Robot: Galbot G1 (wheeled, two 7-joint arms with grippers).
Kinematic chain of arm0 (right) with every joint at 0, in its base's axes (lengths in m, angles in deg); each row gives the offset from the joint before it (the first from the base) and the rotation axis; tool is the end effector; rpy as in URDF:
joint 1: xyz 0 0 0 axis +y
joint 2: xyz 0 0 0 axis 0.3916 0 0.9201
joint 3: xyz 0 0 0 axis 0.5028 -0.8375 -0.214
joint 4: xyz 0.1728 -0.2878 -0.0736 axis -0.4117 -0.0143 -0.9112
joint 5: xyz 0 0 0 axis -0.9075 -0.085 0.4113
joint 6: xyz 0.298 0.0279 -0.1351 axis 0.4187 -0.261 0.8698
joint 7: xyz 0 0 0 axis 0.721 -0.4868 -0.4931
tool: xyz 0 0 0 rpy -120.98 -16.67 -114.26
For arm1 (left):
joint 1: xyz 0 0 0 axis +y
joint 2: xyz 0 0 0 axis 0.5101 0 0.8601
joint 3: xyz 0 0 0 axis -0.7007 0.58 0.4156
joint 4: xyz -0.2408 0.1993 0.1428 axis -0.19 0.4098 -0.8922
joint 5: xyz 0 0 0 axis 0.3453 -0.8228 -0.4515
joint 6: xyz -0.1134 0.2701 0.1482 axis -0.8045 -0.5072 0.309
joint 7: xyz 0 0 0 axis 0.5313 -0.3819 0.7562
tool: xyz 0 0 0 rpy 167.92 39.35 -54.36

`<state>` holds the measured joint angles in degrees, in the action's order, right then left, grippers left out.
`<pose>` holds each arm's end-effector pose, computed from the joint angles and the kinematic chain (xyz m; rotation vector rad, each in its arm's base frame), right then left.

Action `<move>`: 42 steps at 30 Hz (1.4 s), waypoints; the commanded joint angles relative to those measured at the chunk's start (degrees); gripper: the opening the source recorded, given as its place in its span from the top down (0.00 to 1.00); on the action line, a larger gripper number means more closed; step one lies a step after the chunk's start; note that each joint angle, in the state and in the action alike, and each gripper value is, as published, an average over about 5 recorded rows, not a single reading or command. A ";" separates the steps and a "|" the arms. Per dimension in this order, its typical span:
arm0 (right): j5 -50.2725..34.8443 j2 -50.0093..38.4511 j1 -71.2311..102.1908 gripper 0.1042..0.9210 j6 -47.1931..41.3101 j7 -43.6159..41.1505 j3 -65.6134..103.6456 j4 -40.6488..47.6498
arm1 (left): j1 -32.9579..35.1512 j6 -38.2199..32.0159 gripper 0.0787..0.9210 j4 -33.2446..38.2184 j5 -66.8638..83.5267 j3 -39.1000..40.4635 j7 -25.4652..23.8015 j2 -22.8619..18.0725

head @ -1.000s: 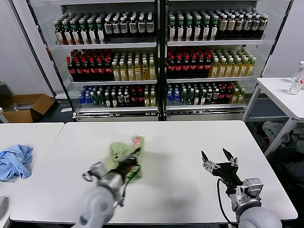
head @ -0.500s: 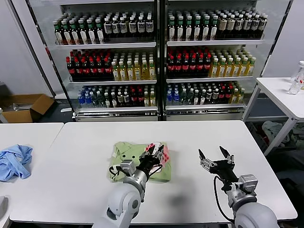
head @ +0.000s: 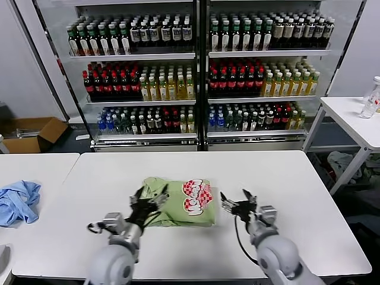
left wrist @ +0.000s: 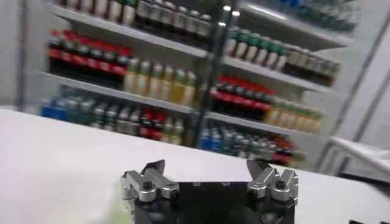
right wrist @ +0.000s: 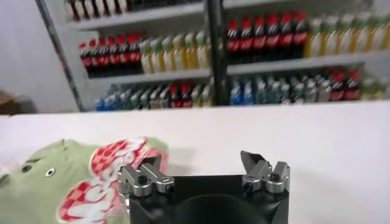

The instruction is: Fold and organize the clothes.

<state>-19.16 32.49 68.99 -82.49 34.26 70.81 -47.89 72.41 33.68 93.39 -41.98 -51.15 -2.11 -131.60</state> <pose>0.2799 0.0033 -0.2677 0.3462 -2.7160 -0.1069 0.2346 -0.0002 -0.2525 -0.2016 -2.8499 0.3529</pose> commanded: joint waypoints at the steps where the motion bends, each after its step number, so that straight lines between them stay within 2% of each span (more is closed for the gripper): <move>1: -4.22 6.93 -16.45 0.12 -5.35 2.14 -14.91 16.22 | 6.65 -1.53 0.12 2.84 0.10 -10.68 0.04 5.42; 5: -3.99 6.86 -16.83 0.12 -5.43 3.11 -15.79 18.75 | 6.66 -1.43 0.12 2.69 0.15 -10.45 0.01 5.46; 8: -4.10 5.57 -16.55 0.16 -5.37 2.58 -15.48 18.81 | 6.50 -1.18 0.12 2.53 0.22 -10.19 -0.01 5.49; 19: -3.81 -0.64 -16.94 0.55 -5.00 0.13 -10.96 17.29 | 6.30 -0.45 0.12 2.15 0.49 -9.40 -0.11 5.02; 25: 2.92 -7.47 -15.31 0.76 -4.10 -5.85 -5.68 14.20 | 7.80 -0.51 0.12 3.19 -0.24 -9.09 -0.69 5.20; 30: 10.22 -9.81 -8.61 0.92 8.38 -4.71 -1.37 7.64 | 8.81 -0.79 0.12 4.46 -2.40 -8.15 -1.61 4.64; 33: 11.98 -9.53 -4.31 0.90 12.78 -1.68 0.64 3.86 | 9.37 -1.30 0.12 5.22 -3.97 -7.41 -2.40 4.40; 42: 14.70 -12.05 4.70 0.60 14.94 -1.88 7.40 -2.43 | 11.78 -2.96 0.12 7.08 -6.83 -6.59 -3.60 3.75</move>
<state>-10.39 24.85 63.24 -75.15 31.95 70.15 -42.06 82.09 31.94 98.97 -45.75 -58.04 -4.81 -127.68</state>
